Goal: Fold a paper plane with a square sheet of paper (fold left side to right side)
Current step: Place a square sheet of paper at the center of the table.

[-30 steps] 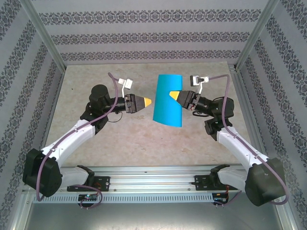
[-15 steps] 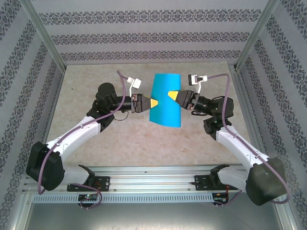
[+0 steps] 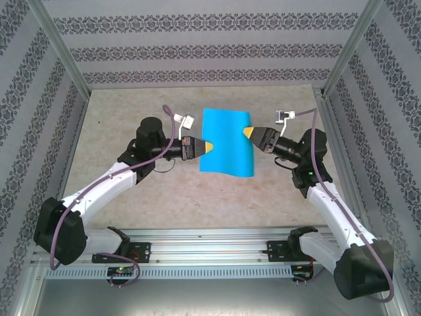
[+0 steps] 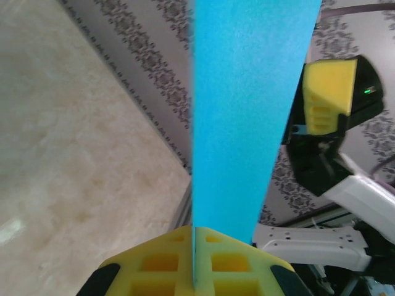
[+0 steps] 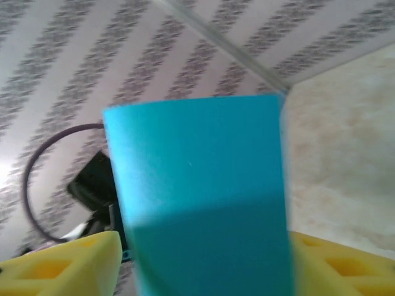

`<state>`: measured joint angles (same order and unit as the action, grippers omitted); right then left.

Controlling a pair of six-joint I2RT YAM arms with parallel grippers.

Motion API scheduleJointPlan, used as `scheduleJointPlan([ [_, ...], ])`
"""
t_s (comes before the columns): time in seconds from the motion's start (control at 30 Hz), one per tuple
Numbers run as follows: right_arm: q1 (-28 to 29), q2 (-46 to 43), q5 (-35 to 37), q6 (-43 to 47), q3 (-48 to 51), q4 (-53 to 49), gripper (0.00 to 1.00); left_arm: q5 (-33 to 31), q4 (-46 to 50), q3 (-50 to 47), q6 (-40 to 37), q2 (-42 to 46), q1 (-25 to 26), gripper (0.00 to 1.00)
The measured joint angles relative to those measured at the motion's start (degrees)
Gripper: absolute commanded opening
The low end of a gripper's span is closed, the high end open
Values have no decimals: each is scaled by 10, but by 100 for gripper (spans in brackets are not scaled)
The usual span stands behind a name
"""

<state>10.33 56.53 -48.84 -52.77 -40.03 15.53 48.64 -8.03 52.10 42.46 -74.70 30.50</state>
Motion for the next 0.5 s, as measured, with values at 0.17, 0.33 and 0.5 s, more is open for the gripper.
scheduleJointPlan([
  [0.17, -3, -4, 119, 144, -33, -246, 71, -67, 84, -57, -31, -24, 0, 0],
  [0.33, 2, 38, 188, 185, -10, -334, 65, -147, 154, -101, -48, -68, -1, 0],
  [0.5, 61, 106, 226, 186, 31, -341, 64, -212, 209, -110, -68, -83, -7, 0],
])
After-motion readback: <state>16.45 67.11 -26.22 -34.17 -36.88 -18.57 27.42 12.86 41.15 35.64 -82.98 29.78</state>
